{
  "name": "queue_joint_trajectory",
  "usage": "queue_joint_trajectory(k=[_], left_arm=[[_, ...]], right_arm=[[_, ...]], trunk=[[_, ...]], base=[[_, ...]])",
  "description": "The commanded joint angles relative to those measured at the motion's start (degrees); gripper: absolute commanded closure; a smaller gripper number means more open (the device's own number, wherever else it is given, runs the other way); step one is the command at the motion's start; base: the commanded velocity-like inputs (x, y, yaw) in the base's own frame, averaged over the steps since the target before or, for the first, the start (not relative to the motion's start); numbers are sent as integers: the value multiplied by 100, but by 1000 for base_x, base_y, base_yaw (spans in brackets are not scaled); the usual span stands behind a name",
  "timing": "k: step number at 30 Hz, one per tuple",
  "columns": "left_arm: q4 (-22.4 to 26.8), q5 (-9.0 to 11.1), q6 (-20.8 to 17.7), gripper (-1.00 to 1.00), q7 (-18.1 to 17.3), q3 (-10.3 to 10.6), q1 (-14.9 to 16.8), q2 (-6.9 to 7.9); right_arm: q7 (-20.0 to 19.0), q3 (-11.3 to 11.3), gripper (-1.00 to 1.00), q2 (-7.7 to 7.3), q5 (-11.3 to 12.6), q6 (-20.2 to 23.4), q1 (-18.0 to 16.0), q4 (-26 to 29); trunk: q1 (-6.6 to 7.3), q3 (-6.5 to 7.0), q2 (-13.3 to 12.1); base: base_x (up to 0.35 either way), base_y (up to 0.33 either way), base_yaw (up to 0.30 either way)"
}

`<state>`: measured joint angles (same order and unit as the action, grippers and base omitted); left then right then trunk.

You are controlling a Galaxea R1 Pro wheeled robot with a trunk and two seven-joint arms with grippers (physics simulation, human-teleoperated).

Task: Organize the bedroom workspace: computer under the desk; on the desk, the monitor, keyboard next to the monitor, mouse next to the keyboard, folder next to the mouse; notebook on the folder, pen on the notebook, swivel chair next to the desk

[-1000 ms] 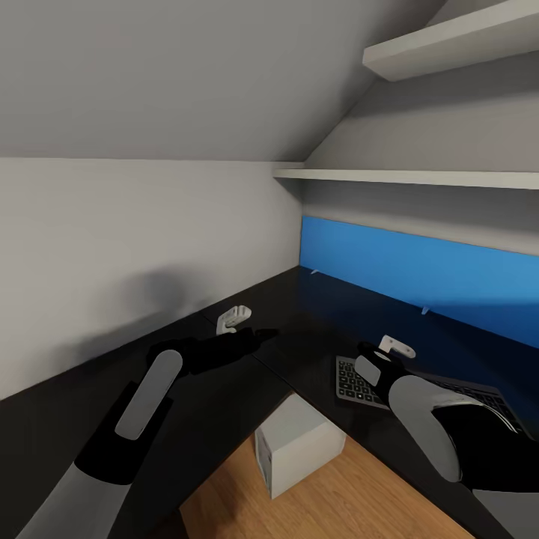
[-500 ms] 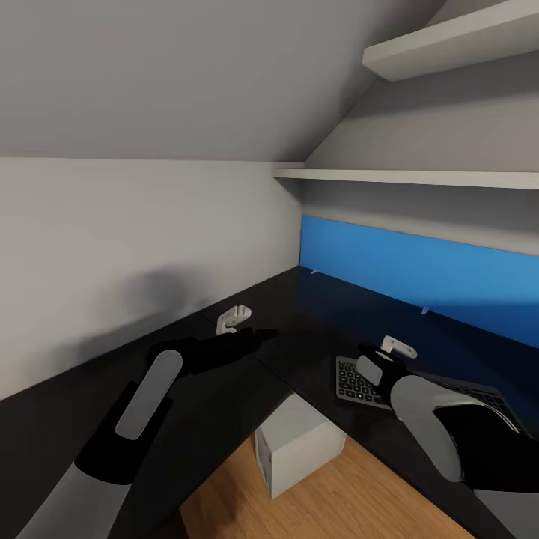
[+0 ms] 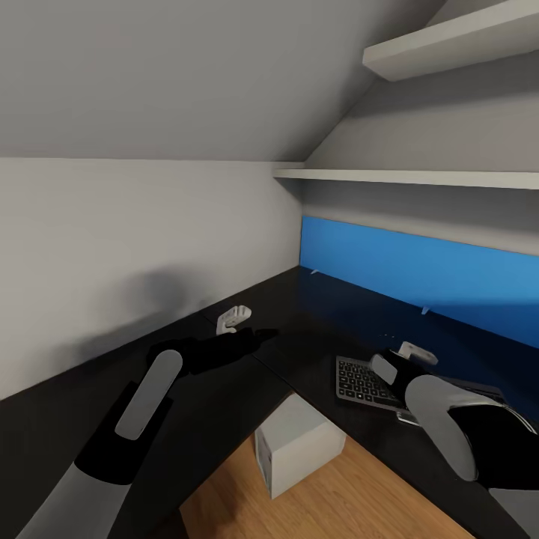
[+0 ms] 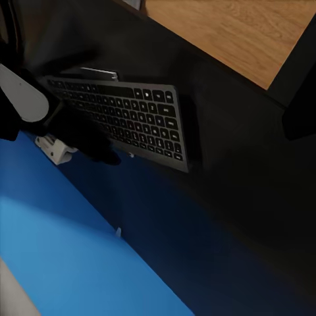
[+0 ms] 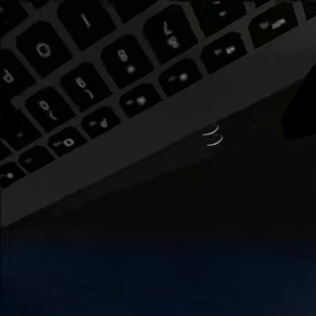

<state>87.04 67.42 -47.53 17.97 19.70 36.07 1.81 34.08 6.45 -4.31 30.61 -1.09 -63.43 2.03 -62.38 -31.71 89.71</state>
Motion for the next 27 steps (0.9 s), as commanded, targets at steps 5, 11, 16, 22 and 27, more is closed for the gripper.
queue_joint_trajectory(k=[5, 11, 16, 22, 27], left_arm=[[6, 60, -2, -100, 57, 8, 5, 4], [6, 60, -2, -100, 59, 8, 5, 4], [6, 60, -2, -100, 68, 8, 5, 4], [4, 64, -7, -100, 74, 8, 5, 4], [-56, 68, -9, -100, 58, 8, 5, 4]], right_arm=[[20, 32, -100, -234, 89, 267, -3, 108], [18, 18, -100, -318, 108, 379, -3, 270], [12, -52, -100, -469, 279, 398, -3, 287], [-17, -118, -100, -585, 663, 565, -3, 304], [-47, -118, -100, -573, 697, 598, -3, 306]], trunk=[[0, -6, 3], [0, -6, 3], [0, -6, 3], [0, -6, 3], [0, -6, 3]], base=[[0, 0, 0], [0, 0, 0], [0, 0, 0], [-72, 0, 0], [-176, 0, 0]])
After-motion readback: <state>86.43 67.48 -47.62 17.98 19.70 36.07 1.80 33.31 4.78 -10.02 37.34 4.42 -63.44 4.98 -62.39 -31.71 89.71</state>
